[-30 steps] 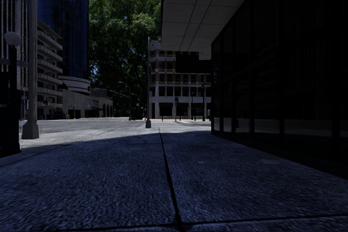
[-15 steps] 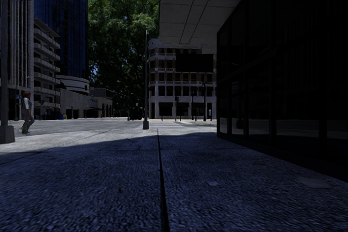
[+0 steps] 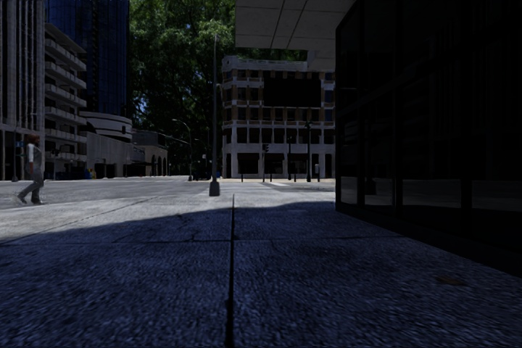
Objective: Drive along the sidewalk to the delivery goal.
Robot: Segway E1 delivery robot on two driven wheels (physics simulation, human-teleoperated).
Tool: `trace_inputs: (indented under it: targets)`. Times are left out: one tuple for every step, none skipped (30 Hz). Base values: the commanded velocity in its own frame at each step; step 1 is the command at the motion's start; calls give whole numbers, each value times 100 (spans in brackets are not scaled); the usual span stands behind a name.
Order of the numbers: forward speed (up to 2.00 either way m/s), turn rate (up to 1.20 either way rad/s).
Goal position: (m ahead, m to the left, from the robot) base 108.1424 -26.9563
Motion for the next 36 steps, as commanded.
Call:
trace_inputs:
  targets:
    - [200, 0]
    - [200, 0]
    - [200, 0]
    - [200, 0]
    - [200, 0]
    - [200, 0]
    - [200, 0]
    - [200, 0]
    - [200, 0]
    - [200, 0]
    - [200, 0]
    - [200, 0]
    - [200, 0]
    - [200, 0]
    - [200, 0]
    - [200, 0]
    - [200, 0]
    - [200, 0]
    - [200, 0]
    - [200, 0]
    - [200, 0]
    - [200, 0]
    - [200, 0]
    - [200, 0]
    - [200, 0]
    - [200, 0]
    - [200, 0]
    - [200, 0]
    - [200, 0]
    - [200, 0]
    - [200, 0]
    - [200, 0]
    - [200, 0]
    - [200, 0]
    - [200, 0]
    - [200, 0]
